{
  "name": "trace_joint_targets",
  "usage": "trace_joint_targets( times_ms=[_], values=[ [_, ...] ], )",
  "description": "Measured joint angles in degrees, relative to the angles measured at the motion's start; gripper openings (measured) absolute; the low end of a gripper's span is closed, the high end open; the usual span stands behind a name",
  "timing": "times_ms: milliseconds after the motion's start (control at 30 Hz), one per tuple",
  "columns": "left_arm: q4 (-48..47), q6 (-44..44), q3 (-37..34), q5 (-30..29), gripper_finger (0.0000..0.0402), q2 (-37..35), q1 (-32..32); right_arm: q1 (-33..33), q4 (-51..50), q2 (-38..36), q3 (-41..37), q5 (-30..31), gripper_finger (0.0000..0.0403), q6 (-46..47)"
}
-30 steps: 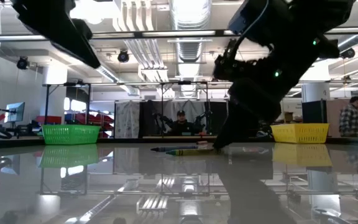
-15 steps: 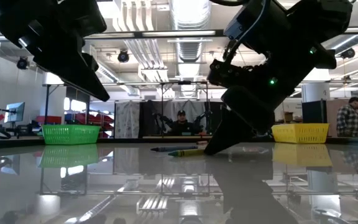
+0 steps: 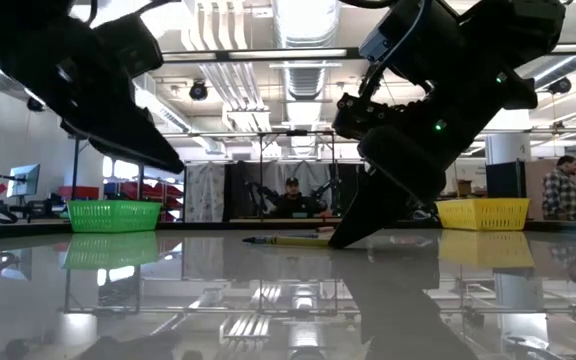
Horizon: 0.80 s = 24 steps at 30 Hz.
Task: Sort crayons
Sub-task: Put the green crayon into the red basket
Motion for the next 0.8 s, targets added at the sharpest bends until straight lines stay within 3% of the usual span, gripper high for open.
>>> trace_joint_targets(
  times_ms=[133, 500, 800],
  values=[
    [0.13, 0.0, -0.92, -2.65, 0.0158, 0.0, 0.0, -0.04, 0.29, -1.08, -0.1, -0.67, 0.0011, 0.02],
    [0.41, 0.33, 0.26, -3.03, 0.0158, 0.0, 0.0, 1.19, 2.17, -4.49, -0.22, -1.52, 0.0009, -1.31],
    [0.58, 6.82, 1.99, -4.17, 0.0162, -0.02, 0.0, 2.08, 5.62, -4.63, -0.16, -1.99, 0.0008, -3.06]
  ],
)
